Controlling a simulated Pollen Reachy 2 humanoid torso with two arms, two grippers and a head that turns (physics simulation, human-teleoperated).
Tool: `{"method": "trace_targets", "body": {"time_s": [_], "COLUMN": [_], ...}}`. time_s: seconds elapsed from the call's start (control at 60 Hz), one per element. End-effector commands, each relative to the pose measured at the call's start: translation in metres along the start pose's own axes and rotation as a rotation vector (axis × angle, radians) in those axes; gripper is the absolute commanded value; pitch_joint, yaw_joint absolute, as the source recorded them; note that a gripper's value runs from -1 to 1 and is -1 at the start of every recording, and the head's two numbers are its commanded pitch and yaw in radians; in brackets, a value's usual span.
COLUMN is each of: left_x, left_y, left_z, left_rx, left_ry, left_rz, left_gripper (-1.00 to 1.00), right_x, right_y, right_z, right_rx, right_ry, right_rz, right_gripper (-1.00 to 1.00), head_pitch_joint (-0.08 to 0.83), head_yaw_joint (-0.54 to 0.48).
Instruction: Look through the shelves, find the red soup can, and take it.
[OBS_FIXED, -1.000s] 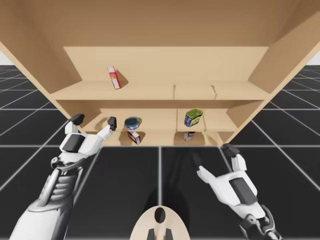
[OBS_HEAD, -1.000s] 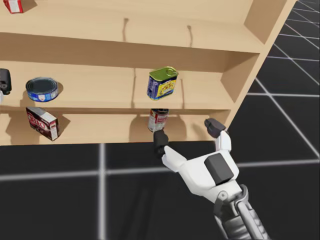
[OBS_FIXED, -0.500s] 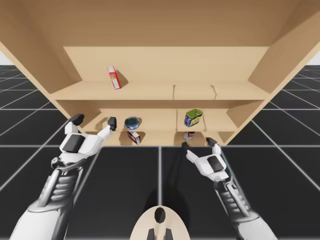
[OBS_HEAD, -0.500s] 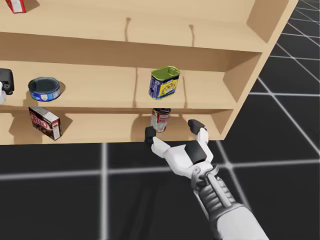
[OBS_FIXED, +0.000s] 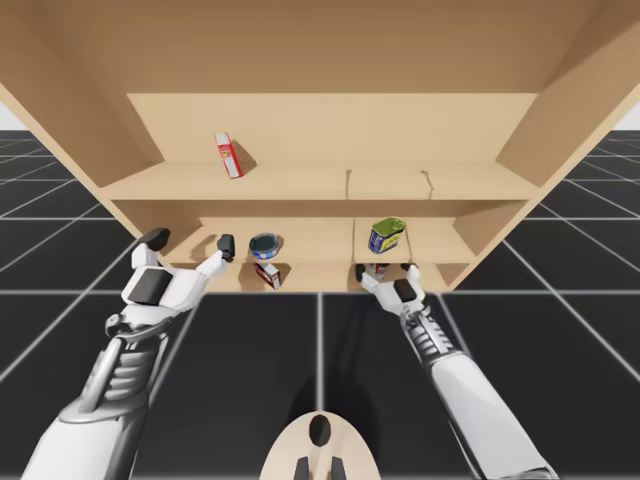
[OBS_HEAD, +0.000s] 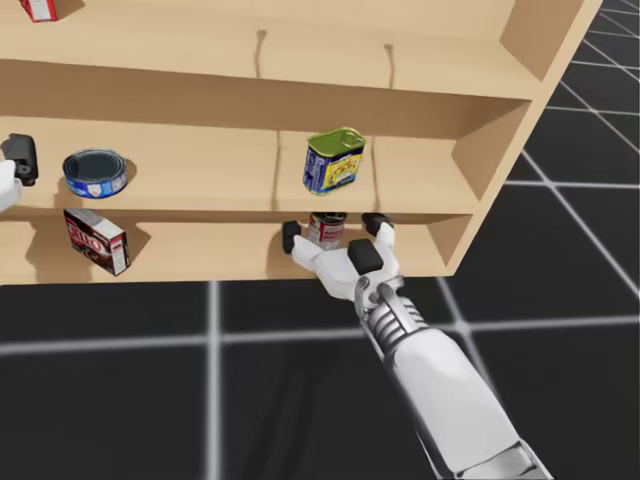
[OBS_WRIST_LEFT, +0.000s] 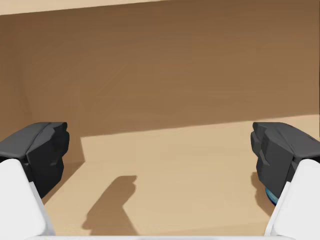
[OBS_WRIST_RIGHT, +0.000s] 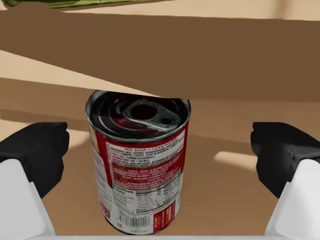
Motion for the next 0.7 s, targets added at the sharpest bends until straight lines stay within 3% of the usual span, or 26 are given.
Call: {"method": "trace_targets", "body": {"time_s": [0.017,0.133,0.267,0.317,0.333,0.35,0.533,0.7], "left_x": [0.000,-0.001,-0.001,-0.001,-0.001,-0.001,-0.001,-0.001], "left_y": [0.000,-0.001,-0.002,-0.002,-0.002,-0.002,-0.004,-0.005], "left_z": [0.000,0.000,0.000,0.000,0.000,0.000,0.000,0.000], "left_rx": [-0.001,-0.003,-0.007,-0.008,-0.008,-0.008,-0.010,-0.009], "left_ry": [0.001,0.003,0.004,0.004,0.004,0.004,0.005,0.005], "left_rz": [-0.001,-0.003,-0.005,-0.005,-0.006,-0.006,-0.007,-0.009], "left_gripper": [-1.00,-1.00,-1.00,-1.00,-1.00,-1.00,-1.00,-1.00], "right_x": [-0.012,-0.017,-0.022,-0.023,-0.023,-0.022,-0.015,0.010], "right_y": [0.022,0.026,0.029,0.030,0.031,0.031,0.028,0.025], "right_z": [-0.020,-0.029,-0.034,-0.032,-0.031,-0.029,-0.021,-0.017], "right_rx": [0.019,0.038,0.069,0.050,0.056,0.059,0.046,0.035], "right_ry": [0.042,0.075,0.098,0.106,0.117,0.121,0.101,-0.036], "right_rz": [-0.050,-0.067,-0.050,-0.047,-0.055,-0.059,-0.075,-0.034], "right_gripper": [-1.00,-1.00,-1.00,-0.57,0.62,0.97,1.00,1.00], "head_pitch_joint": [0.609,0.610,0.615,0.615,0.615,0.615,0.614,0.616], "head_yaw_joint": [-0.23,-0.22,-0.22,-0.22,-0.22,-0.22,-0.22,-0.22]}}
